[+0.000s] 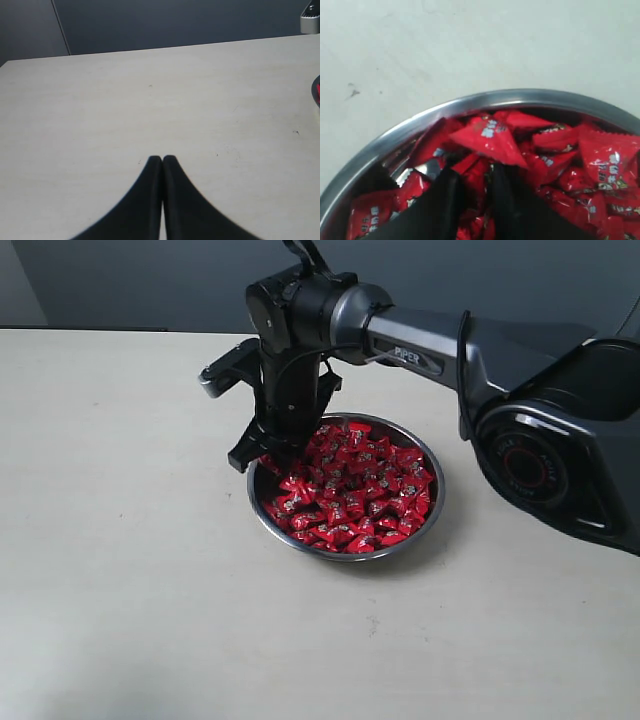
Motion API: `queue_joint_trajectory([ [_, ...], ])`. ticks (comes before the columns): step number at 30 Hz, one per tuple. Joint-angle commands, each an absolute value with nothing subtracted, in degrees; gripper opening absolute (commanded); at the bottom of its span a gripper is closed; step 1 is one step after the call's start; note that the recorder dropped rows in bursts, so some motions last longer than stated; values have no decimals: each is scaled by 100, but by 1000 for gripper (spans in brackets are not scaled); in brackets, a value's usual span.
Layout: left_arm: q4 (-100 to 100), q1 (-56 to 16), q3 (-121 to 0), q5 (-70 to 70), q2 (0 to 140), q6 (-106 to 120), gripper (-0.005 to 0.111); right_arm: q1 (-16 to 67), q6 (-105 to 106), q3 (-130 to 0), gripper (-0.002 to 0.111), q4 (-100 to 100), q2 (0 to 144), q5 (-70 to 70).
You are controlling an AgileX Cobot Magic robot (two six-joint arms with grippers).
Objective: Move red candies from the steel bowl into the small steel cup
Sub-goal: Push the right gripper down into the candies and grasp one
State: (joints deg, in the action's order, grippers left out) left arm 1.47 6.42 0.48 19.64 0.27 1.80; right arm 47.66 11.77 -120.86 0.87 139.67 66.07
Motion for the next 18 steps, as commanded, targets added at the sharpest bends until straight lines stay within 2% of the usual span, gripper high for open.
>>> queue_joint_trajectory([
  [1, 155, 618, 0, 1914, 0, 168, 0, 4738, 1147, -12163, 8, 102, 13950, 6662],
  [18, 155, 618, 0, 1914, 0, 168, 0, 4738, 1043, -11708, 8, 200, 13950, 6691],
])
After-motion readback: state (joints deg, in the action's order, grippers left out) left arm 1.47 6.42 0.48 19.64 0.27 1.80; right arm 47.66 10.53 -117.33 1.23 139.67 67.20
